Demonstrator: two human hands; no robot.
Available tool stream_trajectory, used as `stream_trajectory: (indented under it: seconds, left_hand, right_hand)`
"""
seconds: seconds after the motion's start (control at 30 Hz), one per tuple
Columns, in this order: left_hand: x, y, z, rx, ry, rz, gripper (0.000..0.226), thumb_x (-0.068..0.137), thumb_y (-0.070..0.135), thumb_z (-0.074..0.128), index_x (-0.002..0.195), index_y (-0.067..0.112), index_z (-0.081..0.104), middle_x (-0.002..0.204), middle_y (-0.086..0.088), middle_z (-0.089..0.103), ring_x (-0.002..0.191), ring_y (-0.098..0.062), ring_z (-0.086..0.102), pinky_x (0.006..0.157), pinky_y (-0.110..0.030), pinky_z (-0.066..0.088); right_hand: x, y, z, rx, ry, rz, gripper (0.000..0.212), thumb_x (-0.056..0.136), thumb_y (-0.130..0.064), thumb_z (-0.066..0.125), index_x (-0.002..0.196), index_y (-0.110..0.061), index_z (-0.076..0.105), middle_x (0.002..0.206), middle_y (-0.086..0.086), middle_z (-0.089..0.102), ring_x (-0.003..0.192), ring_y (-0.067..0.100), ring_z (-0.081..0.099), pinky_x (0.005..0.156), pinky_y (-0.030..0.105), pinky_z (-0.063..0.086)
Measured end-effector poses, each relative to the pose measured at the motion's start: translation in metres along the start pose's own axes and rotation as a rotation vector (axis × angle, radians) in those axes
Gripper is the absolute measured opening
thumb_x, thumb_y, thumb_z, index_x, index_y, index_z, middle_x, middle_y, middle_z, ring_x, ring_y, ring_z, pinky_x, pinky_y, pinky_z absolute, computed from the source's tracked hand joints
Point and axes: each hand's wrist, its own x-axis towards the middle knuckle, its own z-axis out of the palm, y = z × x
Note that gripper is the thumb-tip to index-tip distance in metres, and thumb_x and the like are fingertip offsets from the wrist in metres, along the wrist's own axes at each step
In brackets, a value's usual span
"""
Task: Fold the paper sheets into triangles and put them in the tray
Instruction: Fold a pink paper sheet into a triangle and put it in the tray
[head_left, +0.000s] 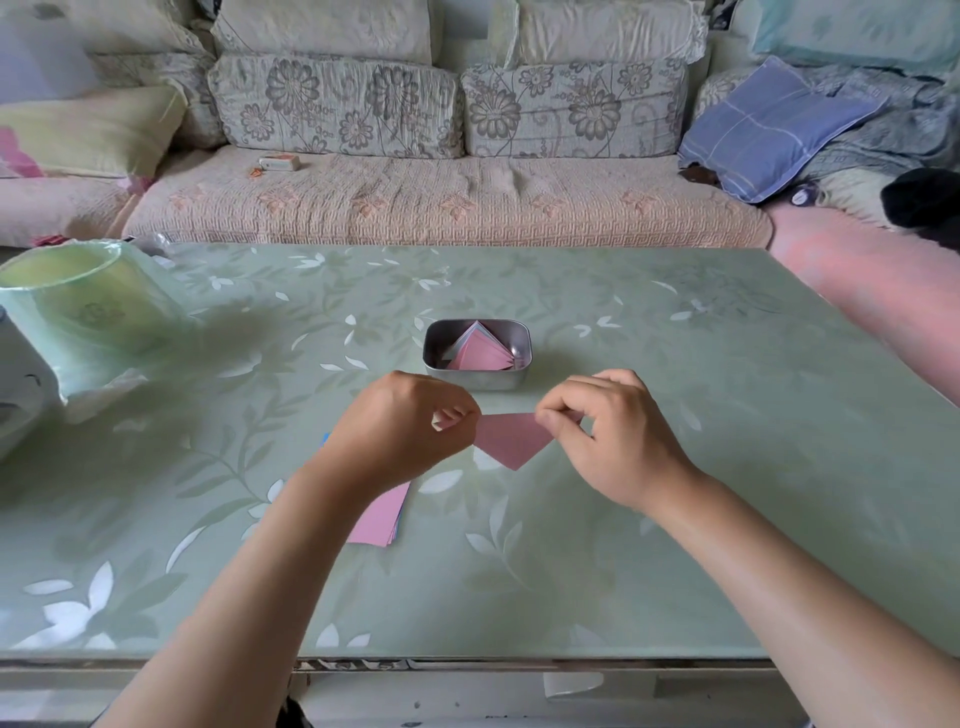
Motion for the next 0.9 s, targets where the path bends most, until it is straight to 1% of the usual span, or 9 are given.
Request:
stream_trajectory:
  seconds: [0.1,0.23,0.37,0.43,0.53,0.57,0.67,0.8,0.9]
  left_hand:
    - [0.001,-0.010,-0.008,0.009,-0.004,-0.033,0.013,0.080,0.020,0.071,0.080,0.031,0.075,0.072,0.017,0.071,0.071,0.005,0.065,0.068,-0.023,0.056]
    - [0.001,-0.017,-0.012,0.066,0.007,-0.075,0.010,0.083,0.020,0.068,0.079,0.028,0.074,0.068,0.015,0.068,0.068,-0.002,0.065,0.066,-0.029,0.056]
    - [0.001,-0.019,-0.011,0.124,0.104,-0.136,0.011,0.083,0.020,0.066,0.078,0.027,0.072,0.069,0.014,0.066,0.070,-0.011,0.065,0.063,-0.029,0.053]
    - [0.001,-0.013,-0.007,0.084,0.137,-0.088,0.009,0.086,0.021,0.067,0.085,0.027,0.073,0.080,0.013,0.070,0.078,-0.010,0.065,0.068,-0.029,0.052]
    - [-0.002,0.003,0.005,0.029,0.090,0.057,0.009,0.087,0.031,0.070,0.096,0.030,0.074,0.093,0.018,0.070,0.092,-0.006,0.062,0.072,-0.026,0.051]
    - [-0.004,0.008,0.010,0.038,0.072,0.083,0.010,0.086,0.033,0.071,0.096,0.031,0.074,0.092,0.018,0.070,0.093,-0.005,0.061,0.070,-0.026,0.051]
    - [-0.004,0.015,0.020,0.072,0.067,0.097,0.003,0.086,0.031,0.071,0.086,0.032,0.074,0.078,0.014,0.068,0.080,-0.011,0.061,0.060,-0.031,0.050]
    - [-0.004,0.017,0.025,0.063,0.018,0.105,0.006,0.088,0.033,0.068,0.085,0.032,0.073,0.078,0.014,0.067,0.079,-0.009,0.059,0.059,-0.027,0.044]
    - [-0.006,0.020,0.027,0.064,0.005,0.130,0.010,0.089,0.033,0.063,0.084,0.031,0.072,0.077,0.013,0.067,0.079,-0.011,0.059,0.061,-0.031,0.047]
  right_hand:
    - [0.000,0.003,-0.001,0.004,0.016,0.025,0.016,0.089,-0.023,0.061,0.074,-0.019,0.065,0.068,-0.009,0.063,0.062,0.014,0.057,0.089,0.032,0.039]
    - [-0.001,0.004,0.000,-0.021,0.011,0.026,0.014,0.089,-0.019,0.063,0.075,-0.018,0.064,0.069,-0.008,0.063,0.062,0.014,0.056,0.087,0.034,0.040]
    - [-0.002,0.005,0.000,-0.044,0.004,0.019,0.015,0.089,-0.016,0.066,0.075,-0.020,0.064,0.070,-0.008,0.064,0.063,0.015,0.058,0.086,0.037,0.041]
    - [-0.002,0.004,0.000,-0.034,0.002,0.017,0.014,0.089,-0.017,0.065,0.076,-0.019,0.064,0.070,-0.008,0.065,0.064,0.014,0.059,0.087,0.037,0.041]
    - [-0.002,0.000,0.001,-0.001,-0.022,0.004,0.013,0.089,-0.023,0.062,0.078,-0.019,0.066,0.072,-0.009,0.066,0.064,0.015,0.060,0.087,0.037,0.041]
    - [-0.002,-0.002,0.002,0.008,-0.030,-0.007,0.012,0.089,-0.023,0.063,0.078,-0.019,0.067,0.073,-0.010,0.066,0.064,0.015,0.060,0.086,0.038,0.042]
    - [-0.003,-0.005,0.004,0.003,-0.020,-0.029,0.007,0.086,-0.018,0.066,0.081,-0.019,0.069,0.074,-0.012,0.067,0.065,0.012,0.061,0.086,0.041,0.043]
    - [-0.004,-0.011,0.005,-0.013,0.039,-0.045,0.004,0.077,-0.015,0.067,0.077,-0.019,0.068,0.073,-0.014,0.067,0.067,0.009,0.061,0.082,0.040,0.045]
    - [-0.004,-0.016,0.008,-0.031,0.016,-0.059,0.006,0.076,-0.019,0.066,0.071,-0.019,0.064,0.066,-0.013,0.063,0.061,0.013,0.059,0.080,0.041,0.045]
